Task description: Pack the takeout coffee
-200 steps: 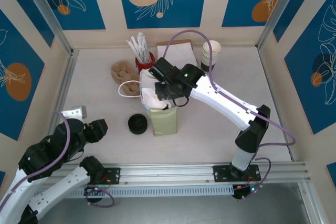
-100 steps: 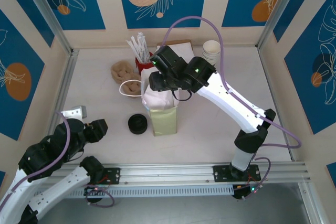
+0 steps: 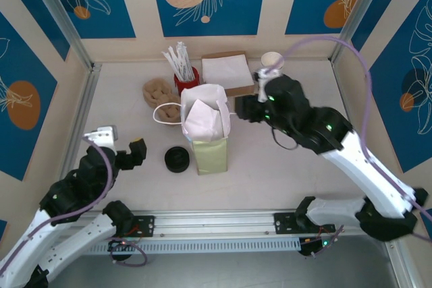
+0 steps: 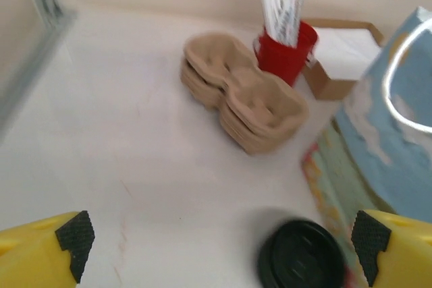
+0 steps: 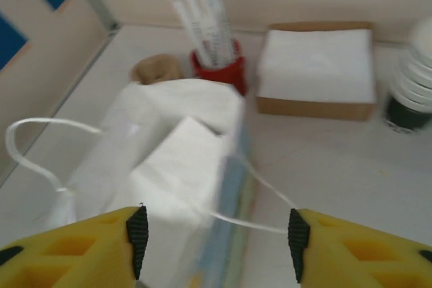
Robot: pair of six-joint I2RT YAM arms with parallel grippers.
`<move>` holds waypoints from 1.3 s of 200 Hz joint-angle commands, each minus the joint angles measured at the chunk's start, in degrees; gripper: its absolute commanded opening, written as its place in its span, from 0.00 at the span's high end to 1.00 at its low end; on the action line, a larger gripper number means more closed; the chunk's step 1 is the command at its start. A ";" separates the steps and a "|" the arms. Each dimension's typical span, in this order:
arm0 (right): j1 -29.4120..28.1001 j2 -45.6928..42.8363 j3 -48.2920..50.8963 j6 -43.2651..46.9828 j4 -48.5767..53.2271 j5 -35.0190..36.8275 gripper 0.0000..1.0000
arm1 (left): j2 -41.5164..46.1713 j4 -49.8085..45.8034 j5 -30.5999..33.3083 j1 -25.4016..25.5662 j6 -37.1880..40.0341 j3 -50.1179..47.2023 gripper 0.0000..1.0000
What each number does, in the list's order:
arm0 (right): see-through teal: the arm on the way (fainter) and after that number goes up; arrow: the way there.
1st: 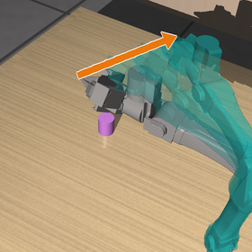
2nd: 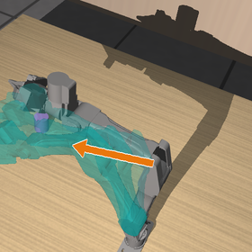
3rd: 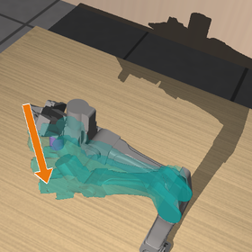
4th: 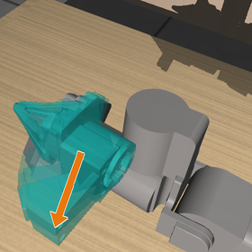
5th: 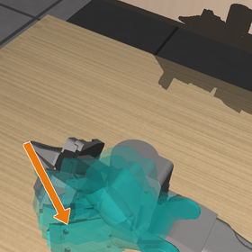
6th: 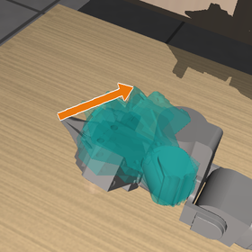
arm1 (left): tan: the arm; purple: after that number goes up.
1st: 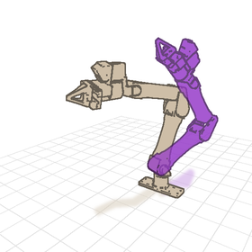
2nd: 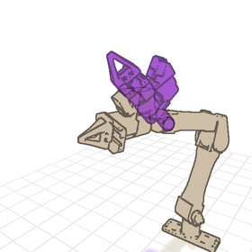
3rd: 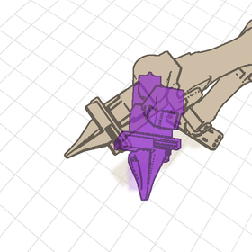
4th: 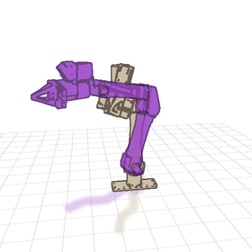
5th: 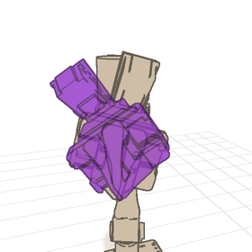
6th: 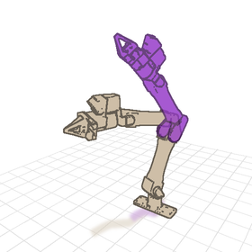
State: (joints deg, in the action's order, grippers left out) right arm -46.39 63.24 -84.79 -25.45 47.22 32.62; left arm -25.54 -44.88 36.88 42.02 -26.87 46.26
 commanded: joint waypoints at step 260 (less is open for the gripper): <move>45.93 24.29 61.60 20.65 -95.06 -28.69 0.01 | -62.76 94.89 -32.67 -38.16 28.85 -24.11 0.00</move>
State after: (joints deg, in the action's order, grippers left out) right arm -2.31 87.35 -20.73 -4.82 -46.78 7.90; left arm -88.29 48.38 6.33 4.38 0.97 20.18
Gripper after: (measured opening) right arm 0.991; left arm 0.998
